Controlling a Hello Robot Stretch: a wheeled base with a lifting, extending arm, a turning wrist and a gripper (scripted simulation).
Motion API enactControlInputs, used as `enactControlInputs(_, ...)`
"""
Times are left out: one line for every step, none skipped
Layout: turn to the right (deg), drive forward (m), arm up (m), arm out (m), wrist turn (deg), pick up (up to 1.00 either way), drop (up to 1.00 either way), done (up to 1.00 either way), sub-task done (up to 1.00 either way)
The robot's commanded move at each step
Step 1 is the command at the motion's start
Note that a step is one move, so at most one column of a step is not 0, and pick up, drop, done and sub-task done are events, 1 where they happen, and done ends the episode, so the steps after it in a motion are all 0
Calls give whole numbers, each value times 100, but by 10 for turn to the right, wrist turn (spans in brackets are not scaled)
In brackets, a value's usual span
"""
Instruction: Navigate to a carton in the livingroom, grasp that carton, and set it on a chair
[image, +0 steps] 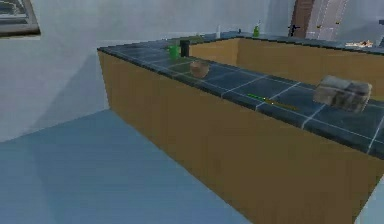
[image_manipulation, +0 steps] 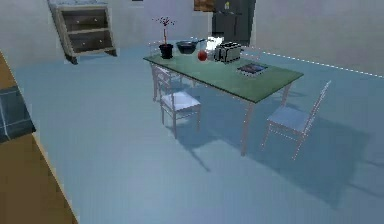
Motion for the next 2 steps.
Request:
enactControlInputs(0,5,0,0,0,0,0,0,0)
enactControlInputs(-450,0,0,0,0,0,0,0,0)
